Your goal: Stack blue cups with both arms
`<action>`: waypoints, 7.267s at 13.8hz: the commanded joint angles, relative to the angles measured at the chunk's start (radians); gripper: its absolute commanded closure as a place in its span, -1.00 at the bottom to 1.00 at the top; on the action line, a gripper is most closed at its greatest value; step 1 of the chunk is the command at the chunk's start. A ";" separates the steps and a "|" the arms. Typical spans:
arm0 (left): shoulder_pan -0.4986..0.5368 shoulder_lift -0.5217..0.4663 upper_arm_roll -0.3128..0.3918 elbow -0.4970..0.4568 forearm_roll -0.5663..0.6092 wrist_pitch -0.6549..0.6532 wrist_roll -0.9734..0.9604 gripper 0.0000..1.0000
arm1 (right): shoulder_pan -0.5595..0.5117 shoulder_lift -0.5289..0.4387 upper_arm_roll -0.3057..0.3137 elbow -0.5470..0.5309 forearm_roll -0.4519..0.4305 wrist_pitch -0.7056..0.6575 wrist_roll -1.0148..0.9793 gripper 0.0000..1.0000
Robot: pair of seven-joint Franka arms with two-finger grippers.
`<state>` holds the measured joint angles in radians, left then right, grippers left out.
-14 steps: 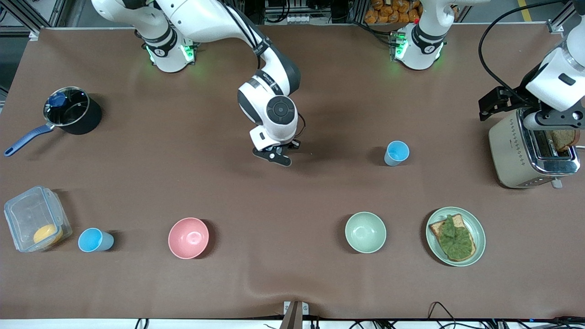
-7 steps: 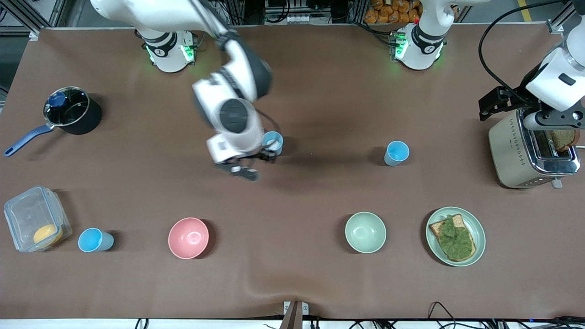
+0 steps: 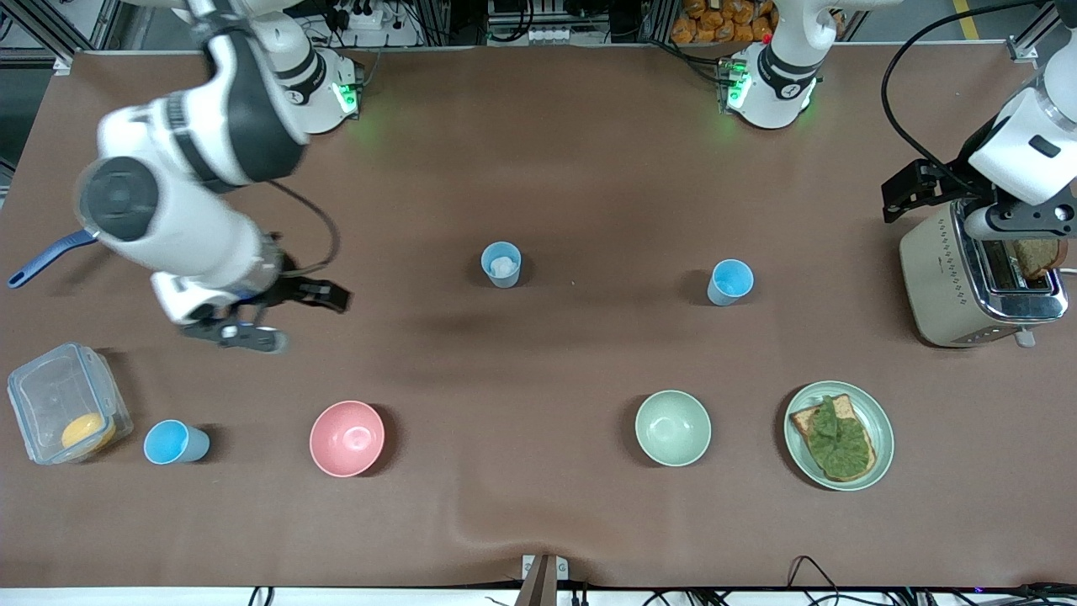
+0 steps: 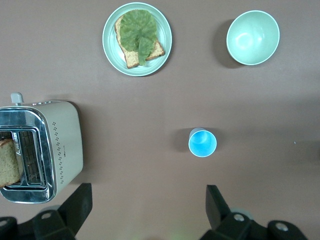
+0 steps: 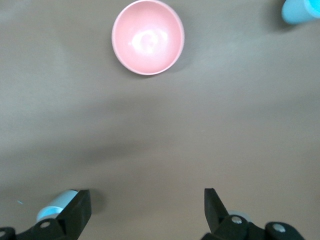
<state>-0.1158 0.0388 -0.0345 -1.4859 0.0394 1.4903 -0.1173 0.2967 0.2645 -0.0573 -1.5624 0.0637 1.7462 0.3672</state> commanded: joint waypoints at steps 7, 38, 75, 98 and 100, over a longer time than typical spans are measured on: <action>0.001 -0.002 -0.002 0.012 -0.006 -0.013 -0.016 -1.00 | -0.220 -0.101 0.024 0.221 -0.044 -0.487 -0.324 -1.00; 0.002 0.076 -0.002 -0.066 -0.038 0.119 -0.004 -1.00 | -0.243 -0.165 0.033 0.067 -0.051 -0.231 -0.333 -1.00; -0.226 0.358 -0.019 -0.490 -0.076 0.640 -0.272 -1.00 | -0.252 -0.163 0.031 0.062 -0.050 -0.229 -0.341 -1.00; -0.200 0.179 -0.044 -0.695 -0.073 0.764 -0.242 -1.00 | -0.257 -0.166 0.031 0.050 -0.044 -0.215 -0.341 -1.00; -0.199 0.182 -0.044 -0.711 -0.067 0.798 -0.240 -1.00 | -0.254 -0.166 0.031 0.050 -0.044 -0.215 -0.341 -1.00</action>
<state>-0.3172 0.2628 -0.0785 -2.1361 -0.0207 2.2400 -0.3719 0.0527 0.1308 -0.0343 -1.4791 0.0150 1.5262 0.0336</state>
